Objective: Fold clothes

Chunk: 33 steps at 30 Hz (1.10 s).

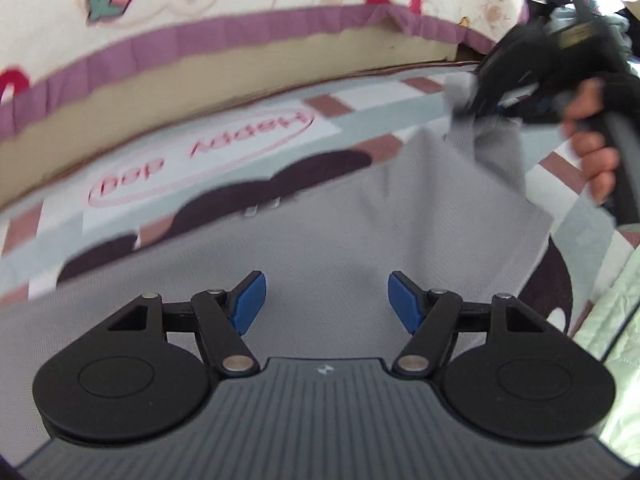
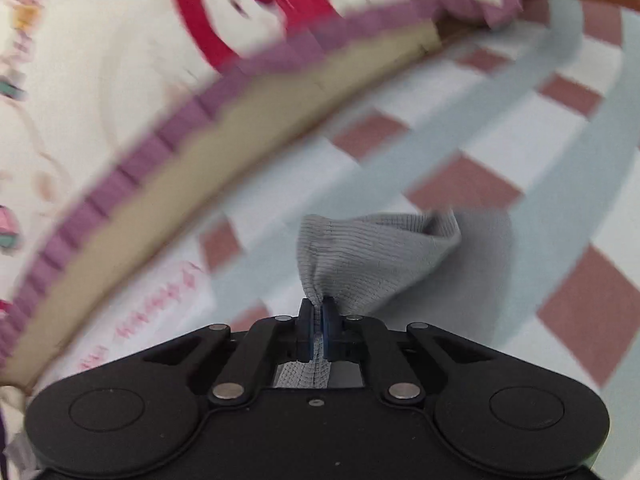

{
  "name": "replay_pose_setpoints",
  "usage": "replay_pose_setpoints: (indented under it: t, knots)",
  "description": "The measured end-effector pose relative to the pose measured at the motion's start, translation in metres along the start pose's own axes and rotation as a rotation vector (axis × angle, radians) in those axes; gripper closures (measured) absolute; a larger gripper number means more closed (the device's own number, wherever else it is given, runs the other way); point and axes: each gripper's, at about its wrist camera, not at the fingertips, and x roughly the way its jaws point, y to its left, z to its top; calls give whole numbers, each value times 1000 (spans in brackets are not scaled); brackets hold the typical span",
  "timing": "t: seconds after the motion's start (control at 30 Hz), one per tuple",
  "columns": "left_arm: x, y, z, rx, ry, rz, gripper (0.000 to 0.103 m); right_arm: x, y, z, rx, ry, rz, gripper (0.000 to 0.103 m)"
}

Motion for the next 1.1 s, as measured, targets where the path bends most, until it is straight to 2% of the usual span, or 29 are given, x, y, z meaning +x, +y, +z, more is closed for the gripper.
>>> replay_pose_setpoints:
  t: [0.07, 0.13, 0.17, 0.23, 0.3, 0.37, 0.4, 0.43, 0.5, 0.53, 0.57, 0.6, 0.63, 0.67, 0.77, 0.87, 0.93, 0.97, 1.0, 1.1]
  knots:
    - [-1, 6, -6, -23, 19, -14, 36, -13, -12, -3, -42, -62, 19, 98]
    - [-2, 7, -8, -2, 28, -30, 36, -26, -24, -7, -83, -124, 38, 99]
    - [-3, 7, -8, 9, 32, -38, 36, -27, -32, -8, -87, -119, 17, 98]
    - [-5, 6, -9, 40, 50, -47, 35, -25, -48, -13, -38, -52, -22, 98]
    - [-7, 3, -10, 71, 66, -52, 35, -28, -53, -20, -55, -33, -100, 98]
    - [-10, 3, -8, 53, 59, -69, 35, -32, -52, -25, -148, -51, -244, 97]
    - [-11, 3, -7, 43, 55, -79, 35, -37, -55, -25, -150, -57, -266, 95]
    - [-13, 2, -4, 31, 40, -106, 35, -46, -58, -25, -135, -59, -214, 92]
    - [-16, -5, 2, 28, 9, -157, 35, -65, -59, -25, -103, -63, -34, 87]
    - [-17, -10, 5, 36, -8, -180, 35, -72, -58, -26, -84, -46, 67, 80]
    - [-17, -14, 7, 42, -24, -192, 35, -74, -59, -29, -49, -5, 173, 58]
    - [-17, -18, 8, 43, -36, -206, 35, -74, -60, -32, -5, 42, 275, 45]
    - [-16, -22, 10, 43, -47, -219, 35, -73, -61, -37, 42, 84, 356, 43]
    - [-15, -25, 10, 42, -48, -233, 35, -70, -60, -43, 77, 119, 388, 43]
    - [-14, -32, 7, 63, -45, -233, 35, -57, -56, -61, 116, 214, 386, 39]
    - [-17, -34, 1, 82, -48, -232, 35, -51, -40, -71, -12, 241, 327, 40]
    - [-25, -39, -4, 150, -77, -267, 35, -52, -31, -71, -82, 227, 278, 43]
    - [-30, -44, -6, 204, -96, -274, 34, -51, -30, -70, -99, 223, 240, 50]
    - [-32, -51, -7, 249, -100, -268, 32, -51, -30, -68, -101, 224, 214, 51]
    - [-28, -70, -9, 346, -83, -243, 32, -53, -44, -65, 5, 267, 195, 49]
